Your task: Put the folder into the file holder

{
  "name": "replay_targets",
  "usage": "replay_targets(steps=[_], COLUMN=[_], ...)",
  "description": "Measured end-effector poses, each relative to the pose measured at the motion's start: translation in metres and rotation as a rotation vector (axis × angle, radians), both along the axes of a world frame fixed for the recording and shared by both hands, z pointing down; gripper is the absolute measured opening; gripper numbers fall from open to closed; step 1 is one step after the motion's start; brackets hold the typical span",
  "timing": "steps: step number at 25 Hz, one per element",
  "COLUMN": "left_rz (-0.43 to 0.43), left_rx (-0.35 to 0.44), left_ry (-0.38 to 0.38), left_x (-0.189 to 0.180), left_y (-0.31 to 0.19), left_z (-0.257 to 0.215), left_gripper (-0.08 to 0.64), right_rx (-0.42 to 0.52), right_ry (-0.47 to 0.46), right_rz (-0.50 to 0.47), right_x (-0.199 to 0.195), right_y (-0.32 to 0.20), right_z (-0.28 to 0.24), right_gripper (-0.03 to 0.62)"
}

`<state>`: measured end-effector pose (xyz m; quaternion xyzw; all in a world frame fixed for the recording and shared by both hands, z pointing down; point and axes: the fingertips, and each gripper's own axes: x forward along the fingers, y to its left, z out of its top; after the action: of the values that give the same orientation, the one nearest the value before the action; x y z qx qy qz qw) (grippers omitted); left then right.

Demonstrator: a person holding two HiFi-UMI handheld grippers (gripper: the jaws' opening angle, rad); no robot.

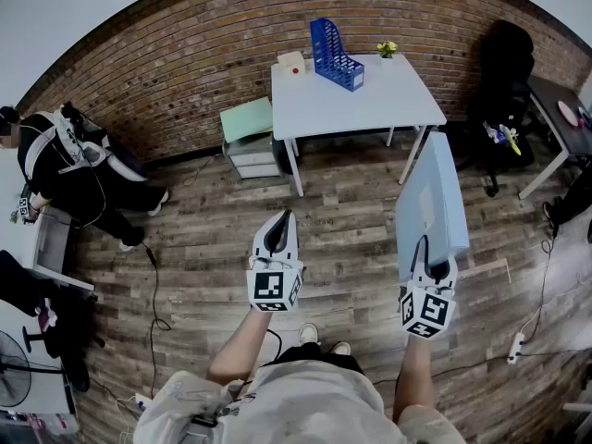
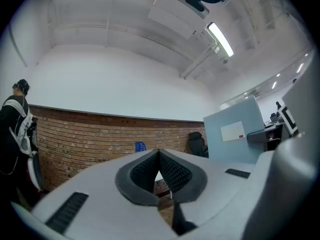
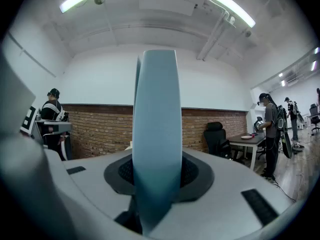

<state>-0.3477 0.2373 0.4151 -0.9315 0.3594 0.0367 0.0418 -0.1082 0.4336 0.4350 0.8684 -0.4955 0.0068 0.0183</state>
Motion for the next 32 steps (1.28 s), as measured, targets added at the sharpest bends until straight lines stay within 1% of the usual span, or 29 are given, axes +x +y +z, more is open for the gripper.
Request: replay_targets(steps=[6, 11, 15, 23, 26, 32], left_rz=[0.0, 0.012, 0.024, 0.053, 0.075, 0.108], left_rx=[0.002, -0.004, -0.002, -0.018, -0.019, -0.047], left_ry=[0.007, 0.02, 0.028, 0.048, 0.053, 0.039], left_x=[-0.019, -0.02, -0.022, -0.028, -0.022, -0.001], left_y=[-0.013, -0.031, -0.048, -0.082, -0.096, -0.119], left_z=[-0.002, -0.003, -0.004, 0.005, 0.008, 0.021], left_gripper=[0.009, 0.009, 0.009, 0.009, 0.009, 0.009], right_rx=[-0.004, -0.017, -0.007, -0.018, -0.019, -0.035], right_ry=[0.023, 0.031, 0.034, 0.057, 0.065, 0.063], right_rz=[-0.006, -0.005, 0.002, 0.023, 0.042, 0.069], right_x=[-0.021, -0.024, -0.028, -0.043, -0.043, -0.028], right_y=[-0.014, -0.032, -0.051, -0.078, -0.086, -0.105], right_z=[-0.007, -0.009, -0.012, -0.011, -0.012, -0.01], right_gripper=[0.143, 0.143, 0.146, 0.141, 0.141, 0.141])
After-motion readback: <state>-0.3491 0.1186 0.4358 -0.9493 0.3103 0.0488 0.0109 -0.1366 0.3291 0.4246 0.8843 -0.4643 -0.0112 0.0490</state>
